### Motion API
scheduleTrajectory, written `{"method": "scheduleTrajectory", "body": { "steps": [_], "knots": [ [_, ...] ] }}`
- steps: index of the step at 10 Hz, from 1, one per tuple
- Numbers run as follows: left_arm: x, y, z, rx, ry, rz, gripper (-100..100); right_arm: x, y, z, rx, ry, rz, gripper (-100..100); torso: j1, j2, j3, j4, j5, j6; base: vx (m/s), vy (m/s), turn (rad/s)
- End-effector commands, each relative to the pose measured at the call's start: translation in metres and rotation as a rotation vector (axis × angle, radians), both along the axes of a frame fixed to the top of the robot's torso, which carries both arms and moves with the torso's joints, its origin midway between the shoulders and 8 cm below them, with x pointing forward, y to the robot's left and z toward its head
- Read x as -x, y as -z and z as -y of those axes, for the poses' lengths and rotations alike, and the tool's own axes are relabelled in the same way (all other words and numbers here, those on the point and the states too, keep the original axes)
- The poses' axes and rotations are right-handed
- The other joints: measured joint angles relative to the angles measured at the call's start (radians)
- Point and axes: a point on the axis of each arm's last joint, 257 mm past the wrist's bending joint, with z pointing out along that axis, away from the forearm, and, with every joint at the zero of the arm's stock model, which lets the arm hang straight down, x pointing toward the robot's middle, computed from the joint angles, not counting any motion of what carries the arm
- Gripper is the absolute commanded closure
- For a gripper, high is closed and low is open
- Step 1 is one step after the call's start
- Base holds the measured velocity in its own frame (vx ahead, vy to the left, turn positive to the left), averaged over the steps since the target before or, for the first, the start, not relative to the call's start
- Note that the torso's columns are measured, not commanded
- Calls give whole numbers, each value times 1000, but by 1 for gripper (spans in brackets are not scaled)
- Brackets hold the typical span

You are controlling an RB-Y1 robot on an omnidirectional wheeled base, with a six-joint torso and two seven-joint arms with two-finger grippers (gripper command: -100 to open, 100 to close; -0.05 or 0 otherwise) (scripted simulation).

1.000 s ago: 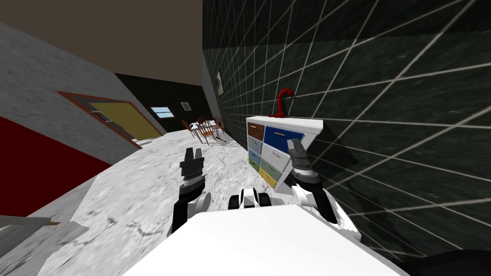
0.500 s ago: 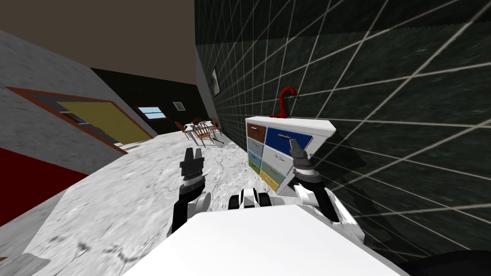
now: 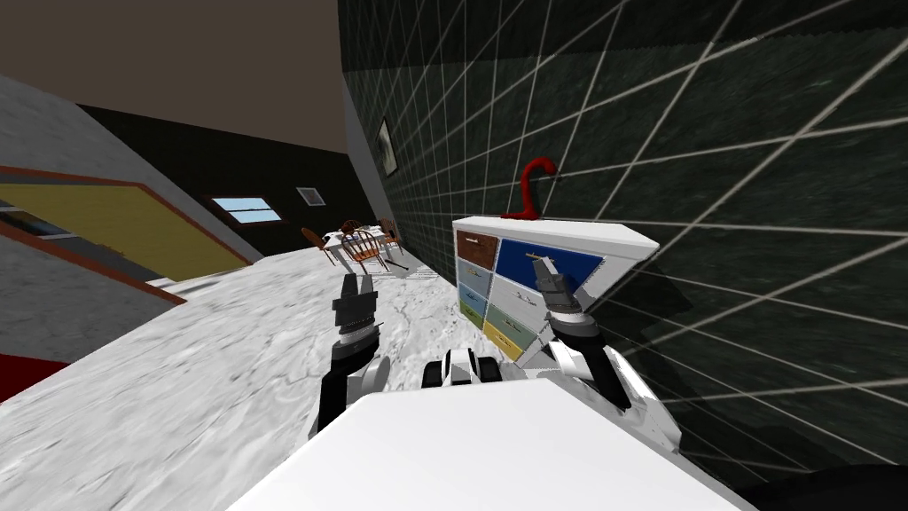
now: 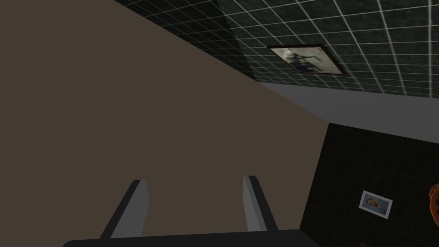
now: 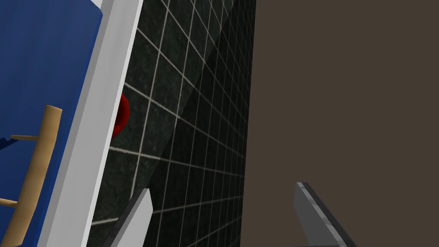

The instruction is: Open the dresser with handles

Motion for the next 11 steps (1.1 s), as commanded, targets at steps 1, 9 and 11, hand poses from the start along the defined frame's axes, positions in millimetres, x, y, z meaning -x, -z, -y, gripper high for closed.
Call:
{"method": "scheduleTrajectory", "body": {
  "steps": [1, 9, 11],
  "knots": [
    [0, 0, 0, 0, 0, 0, 0, -2, 2, 4, 69, 63, 8, -100, 0, 1, 1, 1, 0, 1, 104, 89, -75],
    [0, 0, 0, 0, 0, 0, 0, -8, 11, 22, 285, 269, 26, -100, 2, -3, -1, 0, 0, 1, 118, 99, -112],
    [0, 0, 0, 0, 0, 0, 0, -10, 14, 27, 339, 322, 30, -100, 1, 1, 1, 0, 0, 1, 100, 106, -117]
  ]
}}
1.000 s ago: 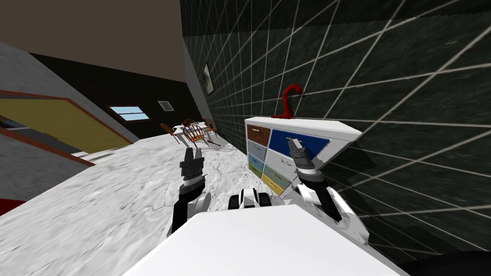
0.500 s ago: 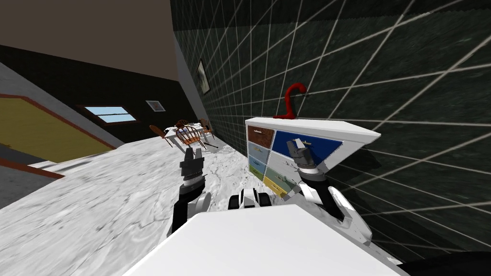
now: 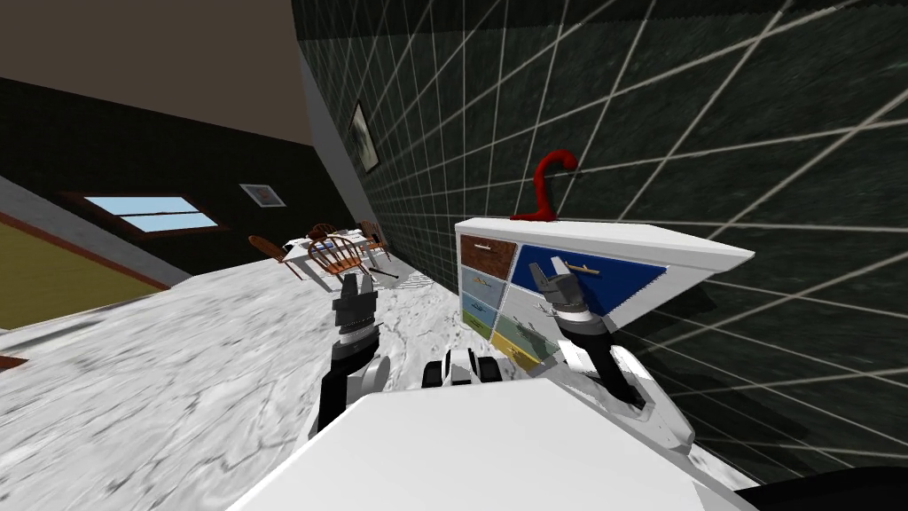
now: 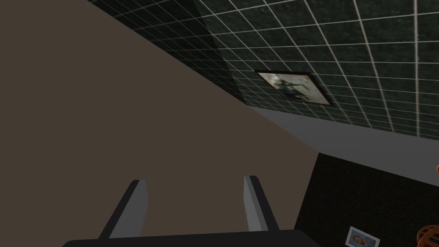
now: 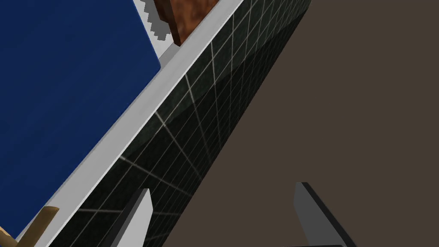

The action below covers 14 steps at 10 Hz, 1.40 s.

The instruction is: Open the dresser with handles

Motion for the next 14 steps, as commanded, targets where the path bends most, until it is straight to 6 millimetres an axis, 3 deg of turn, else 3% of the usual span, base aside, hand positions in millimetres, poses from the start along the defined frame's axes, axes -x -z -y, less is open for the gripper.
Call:
{"method": "scheduleTrajectory", "body": {
  "steps": [1, 14],
  "knots": [
    [0, 0, 0, 0, 0, 0, 0, -3, 4, 9, 80, 80, 6, -100, -1, 0, 0, 0, 0, -1, 127, 123, -142],
    [0, 0, 0, 0, 0, 0, 0, -13, 28, 51, 385, 421, 6, -100, 1, -1, -1, 0, 0, 0, 106, 124, -118]
  ]
}}
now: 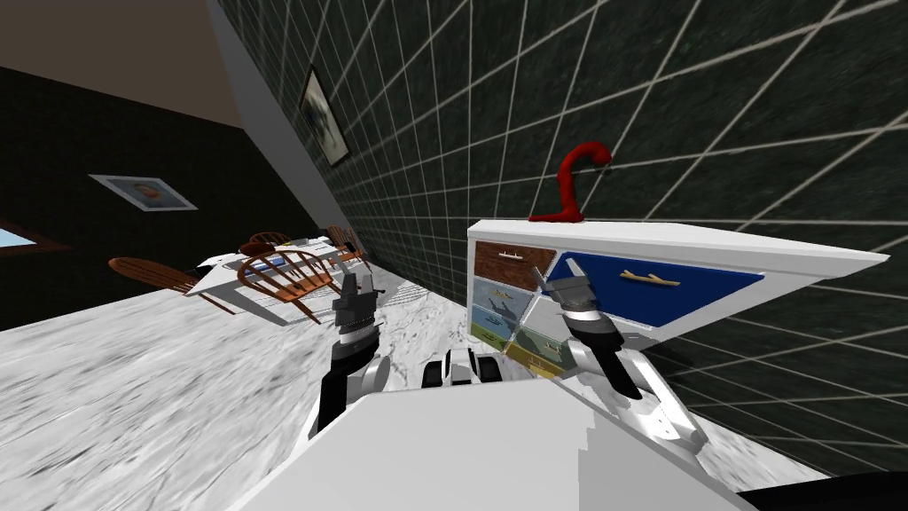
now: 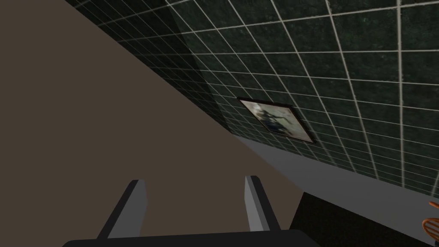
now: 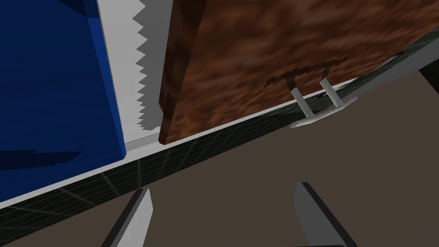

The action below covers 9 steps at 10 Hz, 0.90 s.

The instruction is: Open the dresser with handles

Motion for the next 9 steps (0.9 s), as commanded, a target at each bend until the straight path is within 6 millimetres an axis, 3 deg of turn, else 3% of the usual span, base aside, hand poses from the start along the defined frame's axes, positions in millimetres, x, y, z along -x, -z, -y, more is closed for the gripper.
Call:
{"method": "scheduleTrajectory", "body": {
  "steps": [1, 9],
  "knots": [
    [0, 0, 0, 0, 0, 0, 0, -1, 7, 10, 63, 74, -2, -100, -3, 1, 0, 0, 0, 0, 109, 96, -101],
    [0, 0, 0, 0, 0, 0, 0, 0, 31, 39, 183, 297, -22, -100, 0, -1, -1, 0, 0, 0, 85, 133, -119]
  ]
}}
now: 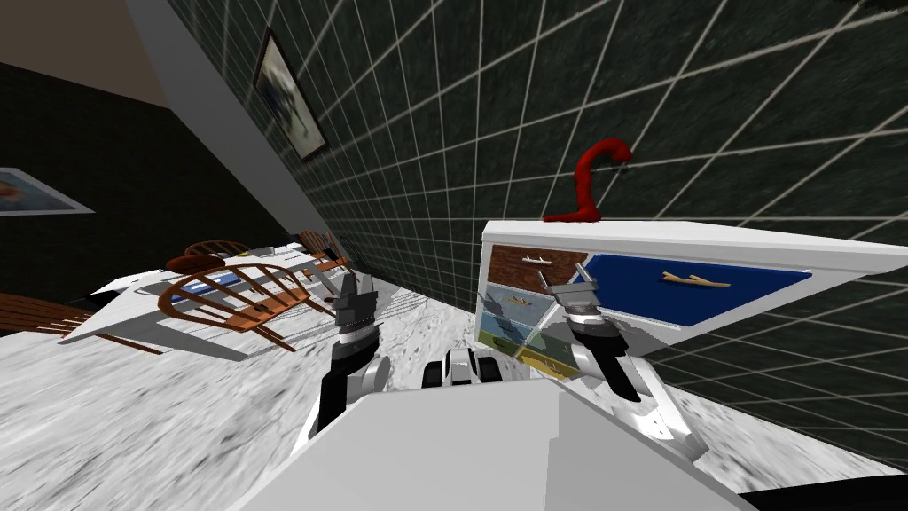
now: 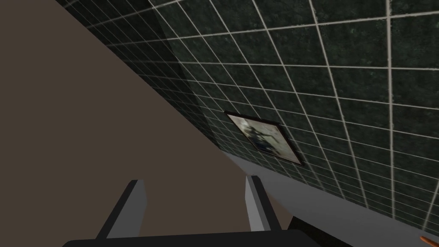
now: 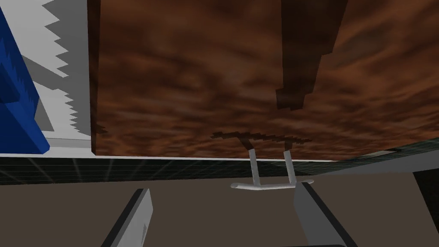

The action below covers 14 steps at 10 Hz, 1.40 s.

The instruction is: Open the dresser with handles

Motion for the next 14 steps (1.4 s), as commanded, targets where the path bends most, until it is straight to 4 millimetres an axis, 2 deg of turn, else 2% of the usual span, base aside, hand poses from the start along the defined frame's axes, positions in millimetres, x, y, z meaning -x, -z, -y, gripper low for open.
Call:
{"method": "scheduleTrajectory", "body": {
  "steps": [1, 4, 9, 10, 11, 14],
  "knots": [
    [0, 0, 0, 0, 0, 0, 0, 2, 10, 8, 5, 67, -3, -100, -1, 0, 0, 0, 0, 0, 78, 102, -72],
    [0, 0, 0, 0, 0, 0, 0, 5, 19, 11, -25, 108, -3, -100, -3, 2, 2, 1, -1, 0, 36, 52, -36],
    [0, 0, 0, 0, 0, 0, 0, 2, -7, 19, -18, 112, -3, -100, 0, -1, 0, 0, 0, 0, 32, 14, 17],
    [0, 0, 0, 0, 0, 0, 0, 2, -4, 18, -16, 110, -2, -100, -1, 0, 0, 0, 0, 0, 20, 3, 4],
    [0, 0, 0, 0, 0, 0, 0, 3, 3, 16, -18, 108, -3, 100, -1, 2, 1, 0, -1, 0, -19, -6, -24],
    [0, 0, 0, 0, 0, 0, 0, 4, 17, 10, -20, 103, -3, 100, 2, -3, -1, -3, -1, -3, -48, -23, -21]
  ]
}}
